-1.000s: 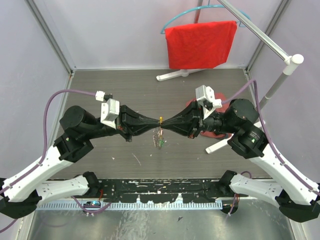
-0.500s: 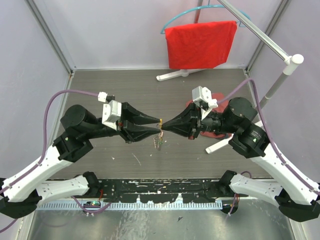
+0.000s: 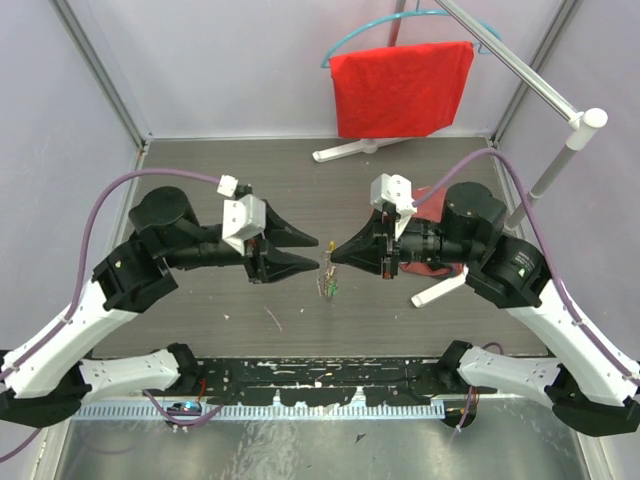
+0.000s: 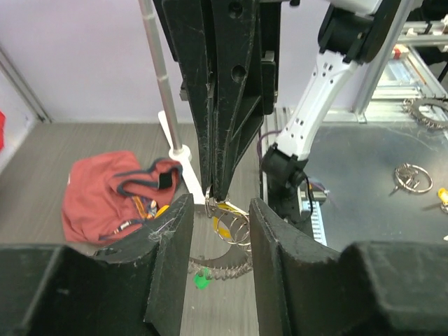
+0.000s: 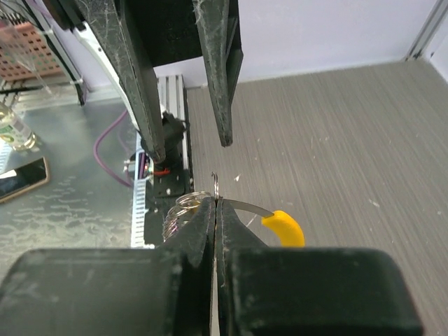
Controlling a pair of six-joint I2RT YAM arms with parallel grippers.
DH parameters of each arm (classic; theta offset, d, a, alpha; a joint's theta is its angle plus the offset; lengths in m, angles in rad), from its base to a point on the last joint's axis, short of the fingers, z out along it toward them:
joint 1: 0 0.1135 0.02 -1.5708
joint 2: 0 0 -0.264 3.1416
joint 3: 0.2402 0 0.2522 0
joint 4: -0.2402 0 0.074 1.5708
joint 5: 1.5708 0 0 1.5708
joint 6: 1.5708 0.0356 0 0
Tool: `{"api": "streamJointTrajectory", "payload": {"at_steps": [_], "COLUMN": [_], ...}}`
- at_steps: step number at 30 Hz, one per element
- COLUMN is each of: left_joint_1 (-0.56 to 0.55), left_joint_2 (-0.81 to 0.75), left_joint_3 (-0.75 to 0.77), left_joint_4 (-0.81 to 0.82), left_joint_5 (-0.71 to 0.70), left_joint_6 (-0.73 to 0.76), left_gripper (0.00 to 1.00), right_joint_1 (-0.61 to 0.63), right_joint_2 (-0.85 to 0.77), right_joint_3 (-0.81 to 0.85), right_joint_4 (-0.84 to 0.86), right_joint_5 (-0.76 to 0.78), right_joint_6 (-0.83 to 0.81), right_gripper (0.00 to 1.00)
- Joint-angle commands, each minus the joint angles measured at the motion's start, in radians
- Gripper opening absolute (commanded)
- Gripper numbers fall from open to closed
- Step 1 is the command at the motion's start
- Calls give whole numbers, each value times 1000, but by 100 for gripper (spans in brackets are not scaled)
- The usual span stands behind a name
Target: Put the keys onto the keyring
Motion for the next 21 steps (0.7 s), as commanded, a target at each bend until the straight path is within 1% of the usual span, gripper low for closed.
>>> {"api": "streamJointTrajectory", "payload": {"at_steps": [1,5,15,19,21], "left_joint_1": [-2,-3,-3,-3,-4], "left_joint_2": [35,69,118,129,136], "left_joint_3": [51,86,111,116,119], "left_joint_4": [-141,-196,-232,-228,-225], "left_joint_5": [-7,-12,9,17,25], "left_joint_6": [48,70,81,79,78], "left_gripper": [45,46,46,45,42], "right_joint_1": [0,0,0,1,1], "right_joint_2": [14,20,25,29,31], "right_joint_3": [64,64,61,60,57], "right_joint_4": [-80,-102,-109,-105,-101], "right_joint_5": [11,16,2,-18,-26], "right_joint_6": [-54,-62,-69,-71,-71], "right_gripper": [1,1,1,1,1]}}
